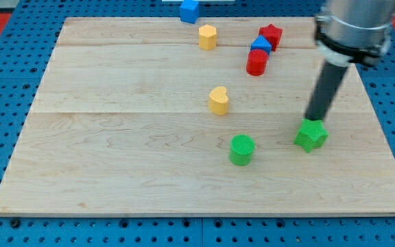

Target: Push the green star into the green circle

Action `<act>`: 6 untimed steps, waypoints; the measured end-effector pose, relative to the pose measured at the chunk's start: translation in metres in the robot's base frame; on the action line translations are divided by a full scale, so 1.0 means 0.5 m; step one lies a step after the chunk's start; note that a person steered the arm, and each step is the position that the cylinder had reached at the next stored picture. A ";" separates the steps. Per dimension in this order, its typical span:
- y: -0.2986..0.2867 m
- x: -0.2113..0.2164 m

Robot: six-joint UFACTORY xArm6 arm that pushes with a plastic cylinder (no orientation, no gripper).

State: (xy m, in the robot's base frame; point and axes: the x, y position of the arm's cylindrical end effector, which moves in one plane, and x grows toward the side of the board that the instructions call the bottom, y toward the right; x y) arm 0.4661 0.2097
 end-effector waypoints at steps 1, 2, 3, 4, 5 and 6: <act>0.005 0.060; -0.055 0.090; -0.052 0.071; 0.029 0.017; -0.078 0.012; -0.154 0.055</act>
